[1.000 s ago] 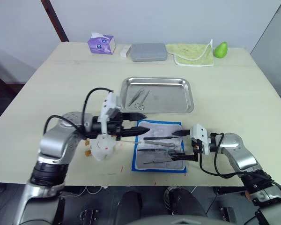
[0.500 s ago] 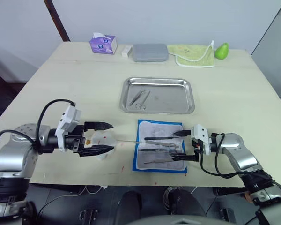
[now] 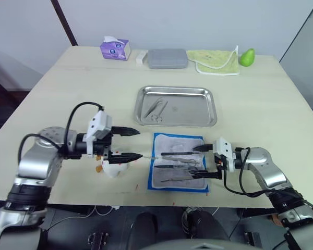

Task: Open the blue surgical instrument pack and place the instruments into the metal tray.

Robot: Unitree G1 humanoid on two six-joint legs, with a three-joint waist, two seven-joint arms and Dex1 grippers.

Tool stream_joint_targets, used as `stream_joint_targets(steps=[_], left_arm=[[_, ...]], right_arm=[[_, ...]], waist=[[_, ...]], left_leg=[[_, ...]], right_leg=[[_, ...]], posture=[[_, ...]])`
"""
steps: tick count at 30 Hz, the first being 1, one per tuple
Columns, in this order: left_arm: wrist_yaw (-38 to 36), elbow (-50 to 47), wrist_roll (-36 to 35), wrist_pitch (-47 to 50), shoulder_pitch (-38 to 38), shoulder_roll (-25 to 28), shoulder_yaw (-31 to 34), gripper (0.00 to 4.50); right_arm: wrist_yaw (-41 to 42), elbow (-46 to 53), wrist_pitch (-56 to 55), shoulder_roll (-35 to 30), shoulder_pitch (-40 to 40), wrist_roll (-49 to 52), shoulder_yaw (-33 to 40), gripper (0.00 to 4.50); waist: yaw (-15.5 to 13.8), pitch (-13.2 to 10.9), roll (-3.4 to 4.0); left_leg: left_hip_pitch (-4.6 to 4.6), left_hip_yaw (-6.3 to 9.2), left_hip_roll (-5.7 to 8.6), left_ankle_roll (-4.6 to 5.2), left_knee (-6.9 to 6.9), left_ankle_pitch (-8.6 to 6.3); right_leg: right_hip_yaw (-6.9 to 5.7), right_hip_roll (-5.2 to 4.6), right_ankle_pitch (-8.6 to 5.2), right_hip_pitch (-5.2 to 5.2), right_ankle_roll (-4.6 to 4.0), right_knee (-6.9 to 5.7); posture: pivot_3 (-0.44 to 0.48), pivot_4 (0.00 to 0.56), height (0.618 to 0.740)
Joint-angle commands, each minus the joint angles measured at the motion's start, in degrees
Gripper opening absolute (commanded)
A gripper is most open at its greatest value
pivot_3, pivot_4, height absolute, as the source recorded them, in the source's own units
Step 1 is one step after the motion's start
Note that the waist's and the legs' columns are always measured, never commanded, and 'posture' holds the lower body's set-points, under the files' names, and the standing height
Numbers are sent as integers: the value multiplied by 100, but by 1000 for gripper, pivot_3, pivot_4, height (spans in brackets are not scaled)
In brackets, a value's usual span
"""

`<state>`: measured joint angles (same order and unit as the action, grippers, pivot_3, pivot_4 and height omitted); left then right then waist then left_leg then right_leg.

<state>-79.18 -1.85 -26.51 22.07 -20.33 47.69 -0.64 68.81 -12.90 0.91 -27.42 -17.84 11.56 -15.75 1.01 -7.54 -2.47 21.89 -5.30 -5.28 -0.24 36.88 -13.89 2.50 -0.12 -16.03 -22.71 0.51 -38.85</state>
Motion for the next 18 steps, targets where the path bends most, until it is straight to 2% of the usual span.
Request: stream_joint_targets(steps=[1, 3, 9, 18], left_arm=[[54, 371, 452, -219, -474, -288, -524, 2803], [76, 596, 667, -364, -686, -484, -755, 1919], [59, 1190, 1203, -854, -1070, -874, -1242, 1919], [309, 1620, 1724, -1116, -1333, -1347, -1553, 1919]], right_arm=[[-25, -491, 250, -63, 230, -411, -340, 4500], [-39, -486, 259, -56, 226, -416, -339, 4500], [-78, -393, 326, -56, 266, -404, -331, 4500], [-135, -353, 354, -51, 283, -403, -324, 4500]], waist=[[-5, 4, -6], [5, 4, -5], [11, 2, -2], [9, 2, -2]], left_leg=[[0, -1, -1, 0, 0, 0], [-1, -2, 0, 0, 0, 0], [-1, -3, -2, 0, -3, 0], [-1, -4, -2, 0, -2, 0]], right_leg=[[1, 2, 0, 0, 0, 0], [2, 4, 0, 1, 0, 0], [6, 9, 1, -1, -1, -1], [7, 9, 1, 0, 1, -1]], posture=[[0, 150, 740], [0, 150, 740], [0, 150, 740], [0, 150, 740]])
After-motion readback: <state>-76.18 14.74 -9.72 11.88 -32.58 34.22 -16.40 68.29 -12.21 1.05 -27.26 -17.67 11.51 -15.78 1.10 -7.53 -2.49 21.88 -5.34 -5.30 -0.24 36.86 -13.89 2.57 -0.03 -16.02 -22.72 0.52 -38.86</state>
